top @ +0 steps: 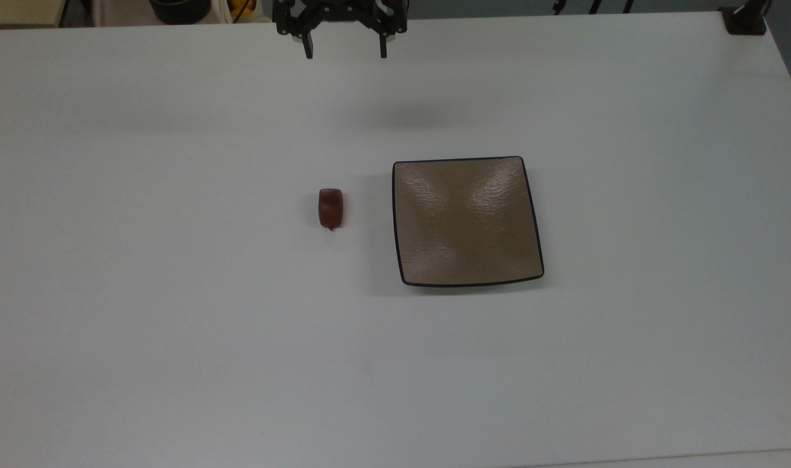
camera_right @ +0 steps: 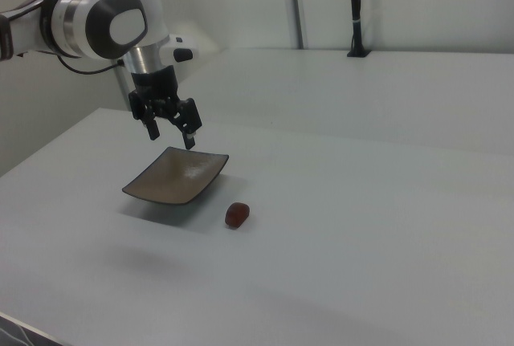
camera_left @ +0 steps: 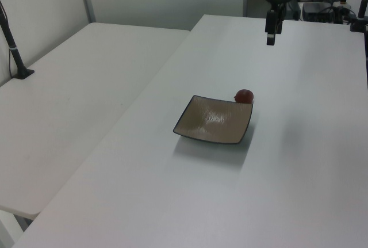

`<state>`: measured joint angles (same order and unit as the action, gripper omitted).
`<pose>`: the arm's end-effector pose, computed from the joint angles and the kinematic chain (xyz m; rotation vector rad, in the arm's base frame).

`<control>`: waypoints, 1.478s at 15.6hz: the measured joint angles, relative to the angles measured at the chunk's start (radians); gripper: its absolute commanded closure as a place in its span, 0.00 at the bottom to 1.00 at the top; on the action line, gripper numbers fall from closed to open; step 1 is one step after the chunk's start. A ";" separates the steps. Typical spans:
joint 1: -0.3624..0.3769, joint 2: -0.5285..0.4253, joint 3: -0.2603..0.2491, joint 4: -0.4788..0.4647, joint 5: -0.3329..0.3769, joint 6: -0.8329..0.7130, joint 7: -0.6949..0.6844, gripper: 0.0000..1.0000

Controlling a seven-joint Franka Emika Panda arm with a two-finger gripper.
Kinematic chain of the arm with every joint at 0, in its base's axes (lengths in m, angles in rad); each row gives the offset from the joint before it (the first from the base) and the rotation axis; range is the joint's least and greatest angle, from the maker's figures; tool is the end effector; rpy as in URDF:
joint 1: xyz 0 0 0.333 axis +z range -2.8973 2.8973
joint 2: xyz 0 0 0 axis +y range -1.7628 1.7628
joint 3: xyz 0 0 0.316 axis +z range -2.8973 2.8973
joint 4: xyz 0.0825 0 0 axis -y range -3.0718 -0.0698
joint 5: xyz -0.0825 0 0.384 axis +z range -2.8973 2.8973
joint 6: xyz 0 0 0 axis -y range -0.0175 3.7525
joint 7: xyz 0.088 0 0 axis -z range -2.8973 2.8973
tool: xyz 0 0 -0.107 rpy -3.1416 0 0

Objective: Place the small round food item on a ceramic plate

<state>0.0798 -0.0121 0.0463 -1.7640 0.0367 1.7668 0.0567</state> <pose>0.5560 0.0739 0.5563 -3.1033 -0.0970 -0.0180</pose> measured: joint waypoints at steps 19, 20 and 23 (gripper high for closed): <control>-0.021 0.028 -0.001 -0.042 0.032 0.147 -0.029 0.00; -0.024 0.039 -0.001 -0.048 0.032 0.176 -0.029 0.00; -0.041 0.080 -0.001 -0.052 0.029 0.229 -0.029 0.00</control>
<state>0.0387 0.0677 0.0454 -1.8163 0.0656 1.9959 0.0281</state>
